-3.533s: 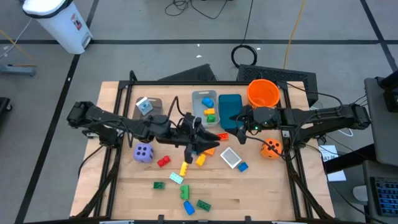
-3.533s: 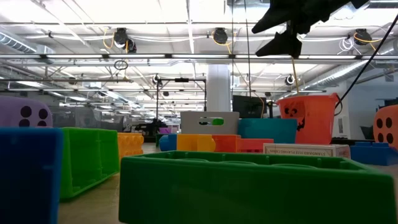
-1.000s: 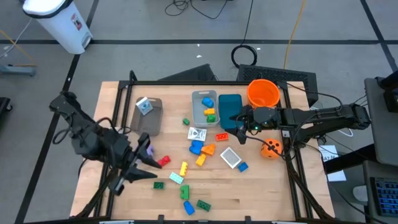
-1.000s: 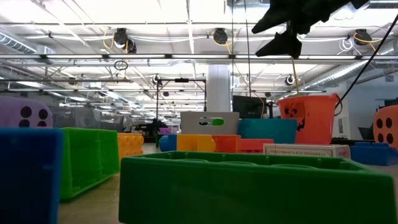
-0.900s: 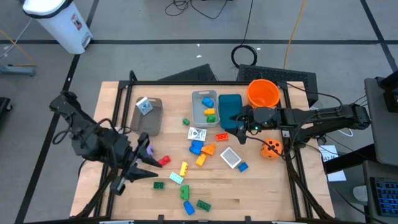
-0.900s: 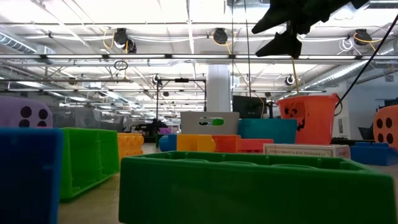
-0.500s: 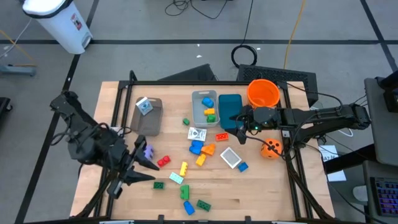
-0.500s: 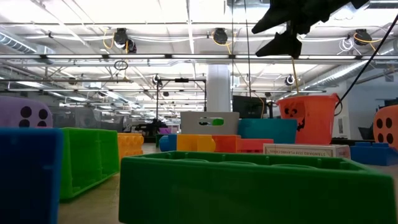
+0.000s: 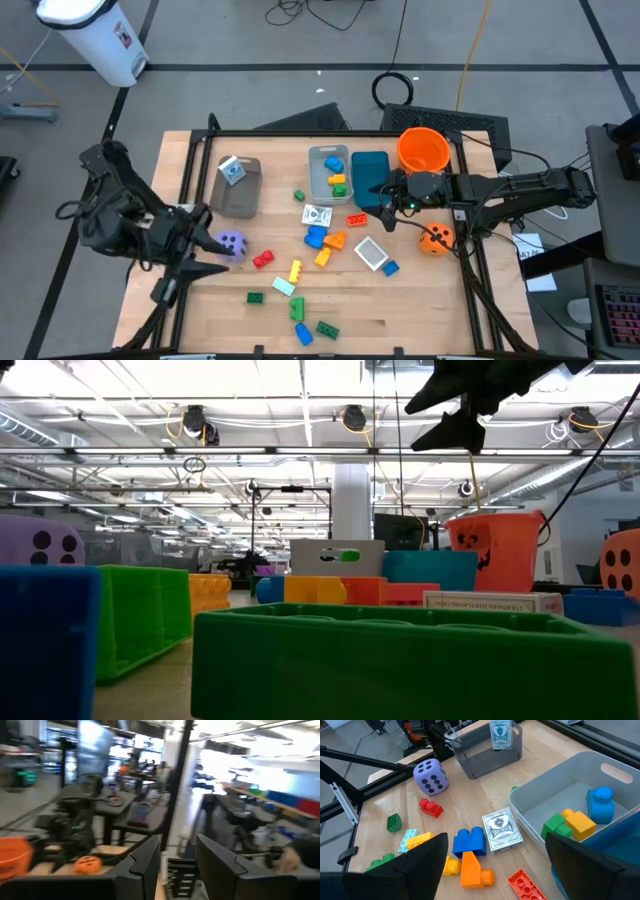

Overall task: Pick & Place Toys
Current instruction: Put the orange dice into the blue bin

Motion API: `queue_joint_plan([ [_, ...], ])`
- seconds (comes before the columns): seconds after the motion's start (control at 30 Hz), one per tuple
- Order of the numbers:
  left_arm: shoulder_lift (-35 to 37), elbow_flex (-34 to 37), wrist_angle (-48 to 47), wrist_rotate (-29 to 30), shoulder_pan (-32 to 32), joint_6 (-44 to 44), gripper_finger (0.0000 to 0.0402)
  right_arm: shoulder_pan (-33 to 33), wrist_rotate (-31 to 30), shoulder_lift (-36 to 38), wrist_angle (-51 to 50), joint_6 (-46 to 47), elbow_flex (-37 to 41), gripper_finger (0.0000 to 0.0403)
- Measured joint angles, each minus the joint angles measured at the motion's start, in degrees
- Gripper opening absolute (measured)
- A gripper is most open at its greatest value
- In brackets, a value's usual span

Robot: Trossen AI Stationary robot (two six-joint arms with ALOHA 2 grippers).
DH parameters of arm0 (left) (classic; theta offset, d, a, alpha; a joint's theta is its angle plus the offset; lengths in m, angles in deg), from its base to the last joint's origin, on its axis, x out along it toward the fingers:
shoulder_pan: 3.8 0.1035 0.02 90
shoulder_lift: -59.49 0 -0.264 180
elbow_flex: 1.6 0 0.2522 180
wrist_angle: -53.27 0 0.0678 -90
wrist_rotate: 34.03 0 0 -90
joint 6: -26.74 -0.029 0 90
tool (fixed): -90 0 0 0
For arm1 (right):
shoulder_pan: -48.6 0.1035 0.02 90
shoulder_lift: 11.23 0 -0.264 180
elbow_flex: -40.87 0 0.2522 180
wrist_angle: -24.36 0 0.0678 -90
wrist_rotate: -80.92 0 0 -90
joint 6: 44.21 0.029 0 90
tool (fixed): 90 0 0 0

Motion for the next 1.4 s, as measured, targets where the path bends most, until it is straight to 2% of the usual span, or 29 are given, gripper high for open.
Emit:
queue_joint_plan([
  [0.13, -0.2, 0.0, -1.3, 3.6, 0.9, -0.2, 0.0131, 0.0, 0.0, 0.0, 0.0, 0.0, 0.0, 0.0325],
  [0.33, -0.7, 0.0, -1.3, 4.3, 5.8, -2.9, 0.0131, 0.0, 0.0, 0.0, 0.0, 0.0, 0.0, 0.0325],
  [0.6, -0.7, 0.0, -2.0, 4.6, 12.1, 2.3, 0.0131, 0.0, -0.3, -0.8, 6.2, 0.8, 0.0, 0.0325],
  [0.77, -0.7, 0.0, -1.7, 4.7, 16.6, 6.1, 0.0132, 0.0, 0.1, -1.9, 20.5, -1.3, 1.7, 0.0325],
  [0.9, -0.7, 0.0, -1.2, 4.7, 20.6, 8.4, 0.0132, 0.0, 3.3, -2.2, 34.3, -9.1, 1.7, 0.0325],
  [1.0, -0.7, 0.0, -1.2, 4.7, 22.8, 10.3, 0.0137, 0.1, 4.7, -2.0, 37.7, -12.9, -0.4, 0.0325],
  [1.1, -0.7, 0.0, -1.2, 4.6, 24.5, 12.5, 0.0152, 0.1, 6.3, -1.8, 32.1, -15.4, -6.1, 0.0325],
  [1.27, -0.7, 0.0, -2.9, 4.6, 26.5, 15.5, 0.0190, 1.4, 7.2, -3.2, 11.8, -23.8, -20.1, 0.0325],
  [1.4, -0.7, 0.0, -6.1, 4.2, 27.3, 13.5, 0.0215, 4.6, 1.0, -5.6, -2.7, -31.8, -31.4, 0.0325],
])
